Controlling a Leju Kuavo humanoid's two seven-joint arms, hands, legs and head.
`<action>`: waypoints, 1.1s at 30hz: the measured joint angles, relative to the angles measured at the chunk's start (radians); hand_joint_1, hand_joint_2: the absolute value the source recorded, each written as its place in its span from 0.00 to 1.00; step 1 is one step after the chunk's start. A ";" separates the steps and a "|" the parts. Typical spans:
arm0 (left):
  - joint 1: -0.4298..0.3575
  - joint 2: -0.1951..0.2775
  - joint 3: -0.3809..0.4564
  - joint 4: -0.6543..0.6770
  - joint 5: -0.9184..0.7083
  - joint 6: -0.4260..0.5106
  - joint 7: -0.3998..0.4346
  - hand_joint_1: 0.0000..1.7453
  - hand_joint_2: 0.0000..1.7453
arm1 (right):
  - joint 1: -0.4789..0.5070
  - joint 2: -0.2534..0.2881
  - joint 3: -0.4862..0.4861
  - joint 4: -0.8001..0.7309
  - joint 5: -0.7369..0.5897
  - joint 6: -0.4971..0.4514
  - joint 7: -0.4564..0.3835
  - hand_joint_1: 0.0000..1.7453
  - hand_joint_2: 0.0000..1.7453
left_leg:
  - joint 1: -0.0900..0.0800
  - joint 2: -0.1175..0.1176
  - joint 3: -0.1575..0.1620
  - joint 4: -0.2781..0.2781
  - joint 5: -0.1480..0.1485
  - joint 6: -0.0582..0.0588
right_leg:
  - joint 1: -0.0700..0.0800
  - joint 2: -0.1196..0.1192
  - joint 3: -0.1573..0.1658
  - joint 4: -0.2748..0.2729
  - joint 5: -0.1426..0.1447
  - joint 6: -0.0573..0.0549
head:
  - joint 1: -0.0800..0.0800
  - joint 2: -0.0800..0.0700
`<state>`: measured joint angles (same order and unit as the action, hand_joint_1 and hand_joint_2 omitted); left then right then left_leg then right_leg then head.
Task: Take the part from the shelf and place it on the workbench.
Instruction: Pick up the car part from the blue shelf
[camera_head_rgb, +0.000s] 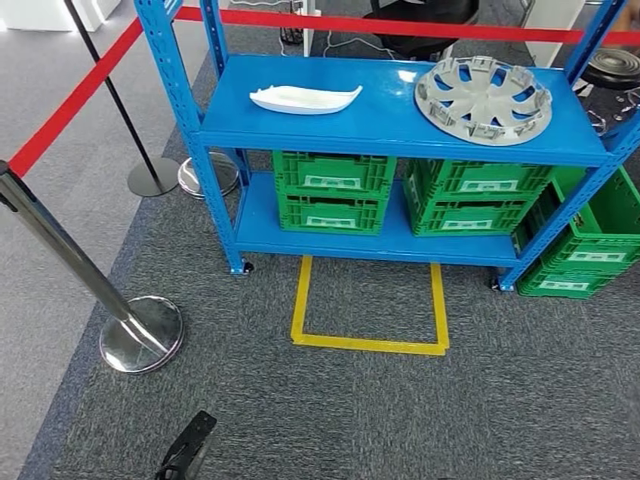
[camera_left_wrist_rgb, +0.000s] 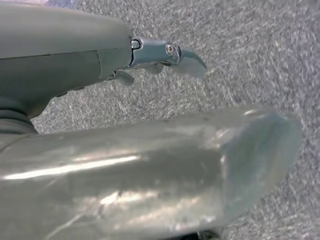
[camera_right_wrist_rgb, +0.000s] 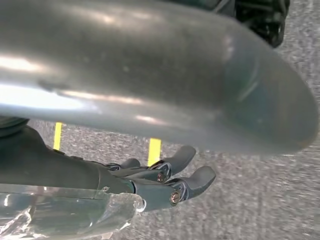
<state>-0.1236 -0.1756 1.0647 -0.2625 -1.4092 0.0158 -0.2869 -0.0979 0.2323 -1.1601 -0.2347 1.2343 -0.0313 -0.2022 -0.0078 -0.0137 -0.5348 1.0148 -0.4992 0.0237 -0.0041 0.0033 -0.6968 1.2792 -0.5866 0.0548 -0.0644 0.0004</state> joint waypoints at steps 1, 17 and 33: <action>0.000 0.000 0.000 0.000 0.000 0.000 0.000 0.00 0.00 | 0.000 0.000 0.000 0.000 -0.001 0.000 0.000 0.00 0.00 | -0.002 -0.002 0.016 0.000 -0.011 0.000 | 0.004 0.000 0.008 -0.055 0.048 -0.007 | 0.000 0.000; -0.002 0.000 0.000 0.002 0.000 0.000 0.001 0.00 0.00 | -0.002 0.000 -0.009 0.001 -0.006 0.000 -0.003 0.00 0.00 | 0.011 0.002 -0.119 0.140 0.011 -0.064 | -0.007 0.006 0.157 -0.248 0.091 -0.041 | 0.000 0.000; 0.001 0.001 0.000 0.004 0.006 0.000 0.011 0.00 1.00 | -0.001 0.001 -0.013 0.003 -0.006 0.000 0.001 0.00 0.00 | 0.011 0.003 -0.017 -0.012 0.031 -0.022 | -0.012 0.004 0.100 -0.175 0.077 0.011 | 0.014 0.000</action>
<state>-0.1230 -0.1746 1.0644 -0.2583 -1.4031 0.0155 -0.2754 -0.0993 0.2329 -1.1732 -0.2318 1.2278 -0.0312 -0.2009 0.0036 -0.0106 -0.5516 1.0029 -0.4680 0.0016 -0.0164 0.0071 -0.5972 1.1041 -0.5098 0.0655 -0.0505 0.0004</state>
